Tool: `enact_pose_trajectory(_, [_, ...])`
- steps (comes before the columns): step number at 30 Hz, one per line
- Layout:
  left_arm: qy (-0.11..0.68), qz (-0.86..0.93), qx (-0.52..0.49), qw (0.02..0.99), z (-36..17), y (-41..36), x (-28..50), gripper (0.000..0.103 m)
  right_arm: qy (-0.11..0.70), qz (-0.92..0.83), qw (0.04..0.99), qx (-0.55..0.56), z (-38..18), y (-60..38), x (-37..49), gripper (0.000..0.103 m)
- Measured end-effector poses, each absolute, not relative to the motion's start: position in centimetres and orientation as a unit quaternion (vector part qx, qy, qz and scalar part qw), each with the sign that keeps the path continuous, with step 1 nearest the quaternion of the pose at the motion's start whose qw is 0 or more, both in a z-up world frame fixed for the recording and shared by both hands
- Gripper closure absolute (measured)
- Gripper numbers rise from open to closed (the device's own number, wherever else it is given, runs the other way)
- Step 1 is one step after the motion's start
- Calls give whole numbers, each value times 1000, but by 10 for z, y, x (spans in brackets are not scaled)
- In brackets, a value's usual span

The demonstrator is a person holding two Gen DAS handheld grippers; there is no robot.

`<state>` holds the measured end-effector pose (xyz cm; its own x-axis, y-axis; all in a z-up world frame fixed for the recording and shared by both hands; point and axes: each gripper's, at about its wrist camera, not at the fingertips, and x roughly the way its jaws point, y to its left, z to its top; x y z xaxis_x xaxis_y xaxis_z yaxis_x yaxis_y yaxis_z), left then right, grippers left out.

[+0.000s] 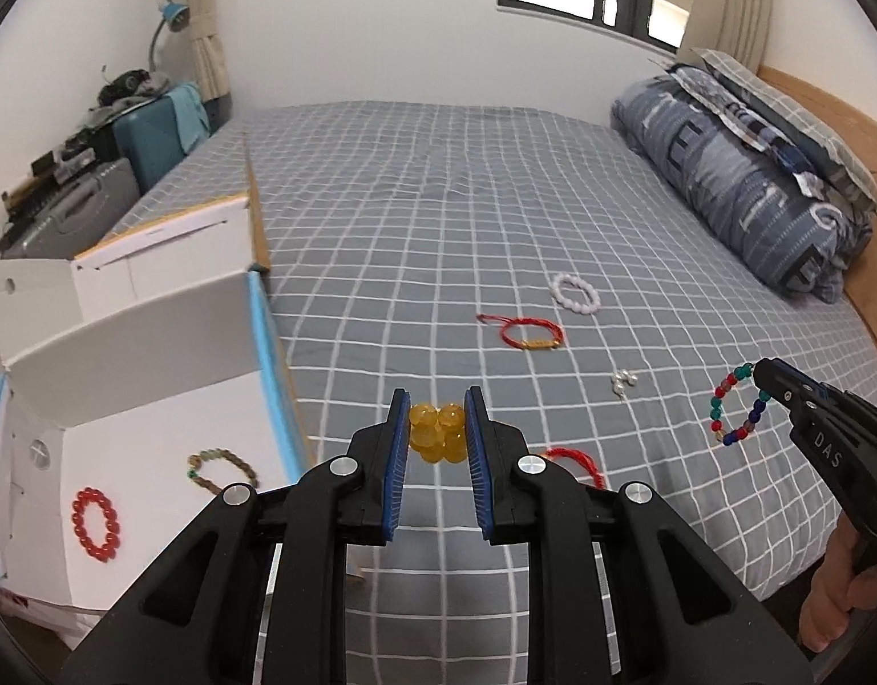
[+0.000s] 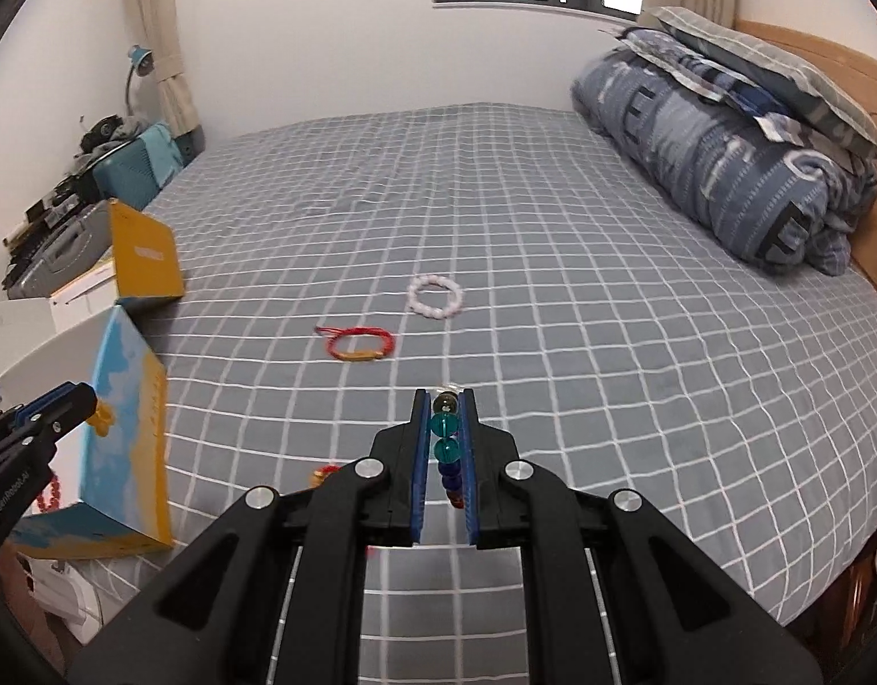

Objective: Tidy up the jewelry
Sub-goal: 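Carry the yellow and multicolour bracelets in both tools toward the white box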

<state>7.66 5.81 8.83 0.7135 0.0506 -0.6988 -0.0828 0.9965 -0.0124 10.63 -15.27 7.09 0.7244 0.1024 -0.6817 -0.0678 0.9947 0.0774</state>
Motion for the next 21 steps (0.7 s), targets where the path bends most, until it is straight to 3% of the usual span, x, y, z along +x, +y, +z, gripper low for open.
enact_pose_trajectory(21, [378, 145, -55, 913, 112, 186, 46, 84, 348, 134, 928, -13, 115, -6, 114, 94])
